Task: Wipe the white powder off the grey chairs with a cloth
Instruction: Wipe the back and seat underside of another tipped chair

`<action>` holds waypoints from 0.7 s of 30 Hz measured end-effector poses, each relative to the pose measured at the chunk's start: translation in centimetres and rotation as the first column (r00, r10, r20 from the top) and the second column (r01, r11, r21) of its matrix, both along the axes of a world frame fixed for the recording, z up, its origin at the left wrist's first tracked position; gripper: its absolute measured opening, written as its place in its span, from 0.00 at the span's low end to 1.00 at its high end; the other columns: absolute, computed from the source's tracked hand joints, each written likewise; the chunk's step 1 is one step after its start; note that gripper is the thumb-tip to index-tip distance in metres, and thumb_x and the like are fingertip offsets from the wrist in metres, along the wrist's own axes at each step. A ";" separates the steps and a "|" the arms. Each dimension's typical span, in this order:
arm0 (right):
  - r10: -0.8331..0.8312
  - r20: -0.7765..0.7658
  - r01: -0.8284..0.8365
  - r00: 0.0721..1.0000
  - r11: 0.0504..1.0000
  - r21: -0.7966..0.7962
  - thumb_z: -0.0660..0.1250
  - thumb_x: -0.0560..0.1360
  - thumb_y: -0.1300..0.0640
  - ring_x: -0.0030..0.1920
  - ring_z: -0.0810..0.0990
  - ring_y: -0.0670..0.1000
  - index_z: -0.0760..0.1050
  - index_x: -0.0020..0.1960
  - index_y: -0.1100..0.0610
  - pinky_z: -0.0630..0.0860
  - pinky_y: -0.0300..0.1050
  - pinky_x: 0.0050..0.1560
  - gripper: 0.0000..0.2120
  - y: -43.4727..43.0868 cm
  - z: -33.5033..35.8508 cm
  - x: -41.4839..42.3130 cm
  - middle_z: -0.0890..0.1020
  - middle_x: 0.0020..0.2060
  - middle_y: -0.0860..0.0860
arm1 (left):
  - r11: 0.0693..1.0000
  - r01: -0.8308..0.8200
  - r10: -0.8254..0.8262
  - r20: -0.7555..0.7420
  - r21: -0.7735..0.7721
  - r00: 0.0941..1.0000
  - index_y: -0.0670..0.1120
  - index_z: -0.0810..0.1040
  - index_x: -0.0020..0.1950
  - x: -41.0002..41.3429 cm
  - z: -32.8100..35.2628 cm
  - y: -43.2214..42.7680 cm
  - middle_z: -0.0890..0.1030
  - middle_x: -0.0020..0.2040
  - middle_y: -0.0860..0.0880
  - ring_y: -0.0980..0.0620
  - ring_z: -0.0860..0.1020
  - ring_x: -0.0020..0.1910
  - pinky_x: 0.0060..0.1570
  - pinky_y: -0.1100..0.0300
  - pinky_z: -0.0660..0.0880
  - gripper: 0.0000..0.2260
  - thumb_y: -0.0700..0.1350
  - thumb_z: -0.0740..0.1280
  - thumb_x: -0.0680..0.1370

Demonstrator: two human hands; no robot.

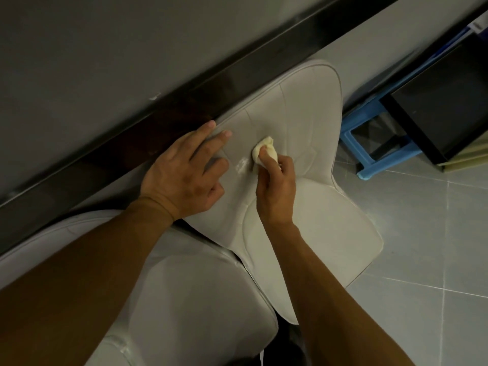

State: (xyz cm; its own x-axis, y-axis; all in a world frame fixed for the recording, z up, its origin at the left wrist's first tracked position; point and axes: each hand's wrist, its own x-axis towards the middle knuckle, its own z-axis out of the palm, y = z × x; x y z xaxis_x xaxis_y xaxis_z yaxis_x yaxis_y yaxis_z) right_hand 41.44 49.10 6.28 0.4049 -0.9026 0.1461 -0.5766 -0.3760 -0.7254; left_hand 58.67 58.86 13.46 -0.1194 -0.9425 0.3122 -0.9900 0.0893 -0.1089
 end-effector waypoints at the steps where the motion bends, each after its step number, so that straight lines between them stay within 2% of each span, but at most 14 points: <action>1: -0.030 -0.027 0.033 0.999 0.992 0.118 0.68 0.79 0.51 0.46 0.75 0.46 0.80 0.54 0.53 0.73 0.42 0.49 0.08 -0.1 -1.2 -0.9 0.76 0.46 0.51 | 1.000 0.000 0.000 -0.005 -0.001 1.000 0.44 0.74 0.51 -0.1 0.0 0.0 0.69 0.72 0.41 0.37 0.66 0.74 0.65 0.46 0.70 0.08 0.46 0.63 0.76; 2: 0.019 -0.039 -0.010 0.999 0.975 0.221 0.66 0.79 0.53 0.44 0.74 0.45 0.79 0.55 0.53 0.72 0.42 0.48 0.08 0.1 -1.5 -1.6 0.74 0.45 0.50 | 1.000 0.001 -0.001 -0.009 -0.001 1.000 0.43 0.75 0.50 -0.1 -0.1 0.0 0.69 0.72 0.41 0.37 0.67 0.74 0.65 0.45 0.71 0.08 0.46 0.63 0.76; 3: -0.002 -0.057 0.022 0.998 0.937 0.349 0.64 0.79 0.54 0.45 0.72 0.46 0.79 0.56 0.53 0.72 0.43 0.48 0.08 0.3 -2.0 -2.4 0.73 0.46 0.49 | 1.000 0.001 -0.001 -0.012 0.000 1.000 0.43 0.75 0.50 -0.1 -0.1 0.0 0.69 0.72 0.41 0.37 0.67 0.74 0.65 0.45 0.71 0.08 0.46 0.63 0.76; 4: -0.026 -0.110 0.066 0.994 0.922 0.380 0.65 0.79 0.54 0.44 0.72 0.47 0.79 0.55 0.52 0.72 0.46 0.49 0.08 0.5 -2.6 -3.3 0.73 0.45 0.49 | 1.000 0.001 -0.001 -0.016 0.001 1.000 0.43 0.76 0.50 -0.1 -0.2 -0.1 0.69 0.72 0.41 0.37 0.67 0.74 0.65 0.45 0.71 0.08 0.46 0.63 0.76; 6: -0.081 -0.130 0.116 0.988 0.951 0.286 0.69 0.78 0.53 0.40 0.75 0.46 0.78 0.50 0.55 0.72 0.45 0.46 0.06 0.7 -2.1 -3.7 0.75 0.42 0.49 | 1.000 0.003 -0.003 -0.028 0.004 1.000 0.43 0.77 0.49 -0.1 -0.3 0.0 0.71 0.71 0.40 0.37 0.68 0.73 0.64 0.45 0.71 0.08 0.46 0.62 0.76; 7: -0.105 -0.094 0.124 0.990 0.966 0.228 0.70 0.78 0.55 0.40 0.75 0.44 0.78 0.52 0.55 0.73 0.42 0.46 0.05 0.6 -1.3 -3.4 0.75 0.42 0.48 | 1.000 0.000 0.000 -0.026 0.003 1.000 0.42 0.77 0.49 -0.1 -0.3 0.0 0.72 0.71 0.40 0.36 0.68 0.73 0.64 0.45 0.71 0.08 0.45 0.62 0.76; 9: -0.027 0.088 0.019 0.996 0.996 0.092 0.67 0.79 0.63 0.47 0.75 0.44 0.78 0.64 0.57 0.73 0.37 0.50 0.14 1.2 0.8 -2.2 0.74 0.49 0.49 | 1.000 -0.008 0.008 -0.008 0.002 1.000 0.42 0.78 0.48 -0.2 0.0 -0.1 0.75 0.70 0.39 0.36 0.69 0.73 0.64 0.45 0.71 0.08 0.45 0.62 0.76; 10: 0.037 0.166 -0.038 0.985 0.999 0.005 0.66 0.78 0.66 0.50 0.74 0.48 0.77 0.67 0.58 0.72 0.37 0.52 0.18 1.4 1.7 -1.5 0.74 0.52 0.52 | 1.000 -0.010 0.010 -0.007 0.002 1.000 0.42 0.78 0.48 -0.2 0.1 -0.1 0.76 0.69 0.39 0.36 0.69 0.72 0.64 0.45 0.71 0.08 0.45 0.62 0.76; 12: 0.130 0.221 -0.117 0.966 0.990 -0.074 0.66 0.78 0.66 0.53 0.75 0.53 0.76 0.69 0.57 0.73 0.41 0.55 0.19 2.0 2.2 -0.2 0.75 0.55 0.56 | 1.000 -0.010 0.010 -0.012 0.005 1.000 0.42 0.77 0.48 -0.3 0.2 -0.1 0.76 0.70 0.39 0.36 0.69 0.73 0.65 0.45 0.70 0.08 0.46 0.61 0.77; 15: 0.202 0.128 -0.215 0.971 0.971 0.101 0.60 0.81 0.60 0.58 0.75 0.57 0.76 0.68 0.51 0.74 0.48 0.57 0.17 3.0 0.6 0.2 0.74 0.60 0.55 | 1.000 -0.004 0.004 -0.001 0.011 1.000 0.43 0.76 0.49 -0.1 0.2 0.0 0.71 0.71 0.40 0.37 0.68 0.73 0.65 0.45 0.69 0.08 0.46 0.62 0.77; 17: 0.174 -0.027 -0.158 0.984 0.942 0.295 0.60 0.80 0.60 0.56 0.76 0.57 0.78 0.65 0.51 0.75 0.50 0.56 0.17 3.7 -2.2 -1.4 0.75 0.58 0.55 | 1.000 0.001 -0.001 0.004 0.006 1.000 0.43 0.77 0.48 -0.1 0.1 0.0 0.70 0.71 0.40 0.37 0.68 0.73 0.64 0.45 0.69 0.08 0.46 0.63 0.77; 18: 0.147 -0.084 -0.111 0.986 0.934 0.339 0.61 0.79 0.61 0.55 0.77 0.58 0.78 0.64 0.51 0.75 0.50 0.55 0.17 4.0 -3.2 -2.3 0.76 0.56 0.55 | 1.000 -0.001 0.001 0.006 -0.001 1.000 0.42 0.77 0.48 -0.1 0.1 0.0 0.71 0.71 0.40 0.36 0.68 0.73 0.64 0.46 0.69 0.08 0.46 0.63 0.76; 19: 0.096 -0.105 -0.051 0.990 0.928 0.369 0.62 0.78 0.63 0.52 0.78 0.58 0.79 0.63 0.51 0.76 0.50 0.52 0.17 4.2 -3.9 -3.1 0.76 0.53 0.54 | 1.000 0.000 0.000 0.004 -0.006 1.000 0.42 0.78 0.48 -0.1 0.0 -0.1 0.72 0.71 0.40 0.36 0.68 0.73 0.64 0.46 0.69 0.08 0.46 0.63 0.76; 21: -0.011 -0.021 0.018 1.000 0.933 0.358 0.65 0.78 0.64 0.47 0.78 0.54 0.78 0.63 0.52 0.78 0.51 0.48 0.16 4.4 -3.7 -3.9 0.75 0.50 0.51 | 1.000 0.000 0.000 -0.003 -0.001 1.000 0.42 0.78 0.48 0.0 -0.2 0.0 0.71 0.71 0.40 0.36 0.68 0.73 0.64 0.45 0.70 0.08 0.46 0.63 0.76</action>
